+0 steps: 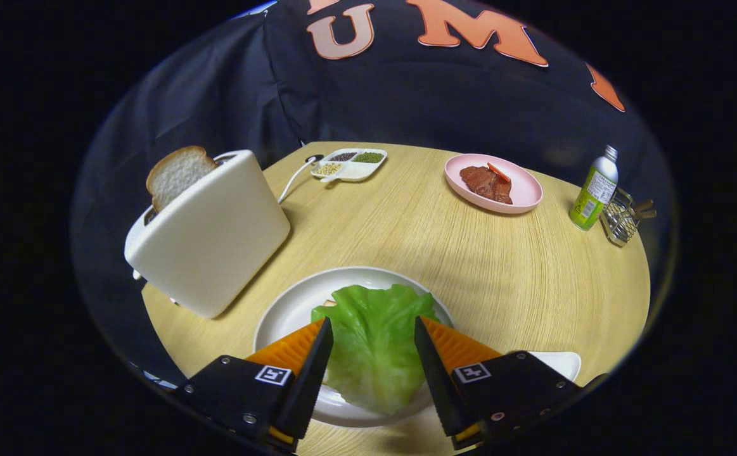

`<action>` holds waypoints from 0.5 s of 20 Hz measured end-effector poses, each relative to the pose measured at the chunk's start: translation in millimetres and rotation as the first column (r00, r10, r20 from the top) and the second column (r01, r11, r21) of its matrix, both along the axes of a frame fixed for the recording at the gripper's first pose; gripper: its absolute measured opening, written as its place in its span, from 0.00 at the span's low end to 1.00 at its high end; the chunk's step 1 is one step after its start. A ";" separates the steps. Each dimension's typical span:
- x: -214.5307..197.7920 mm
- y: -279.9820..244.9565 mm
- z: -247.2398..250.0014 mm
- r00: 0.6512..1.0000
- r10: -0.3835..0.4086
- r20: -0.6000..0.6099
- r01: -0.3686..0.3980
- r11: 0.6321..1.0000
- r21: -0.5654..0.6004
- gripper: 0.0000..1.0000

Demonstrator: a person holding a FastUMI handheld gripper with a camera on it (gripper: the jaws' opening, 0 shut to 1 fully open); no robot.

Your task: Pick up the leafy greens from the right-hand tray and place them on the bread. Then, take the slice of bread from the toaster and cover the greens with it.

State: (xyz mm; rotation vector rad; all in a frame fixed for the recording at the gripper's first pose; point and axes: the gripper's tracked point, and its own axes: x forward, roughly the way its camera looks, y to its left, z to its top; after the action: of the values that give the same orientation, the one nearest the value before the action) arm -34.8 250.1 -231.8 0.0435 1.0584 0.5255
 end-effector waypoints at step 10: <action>21.0 82.1 103.7 0.999 0.045 -0.023 -0.041 0.991 0.127 0.96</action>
State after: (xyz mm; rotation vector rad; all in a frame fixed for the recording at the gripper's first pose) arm -13.7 332.2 -128.0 0.1401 1.0516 0.6324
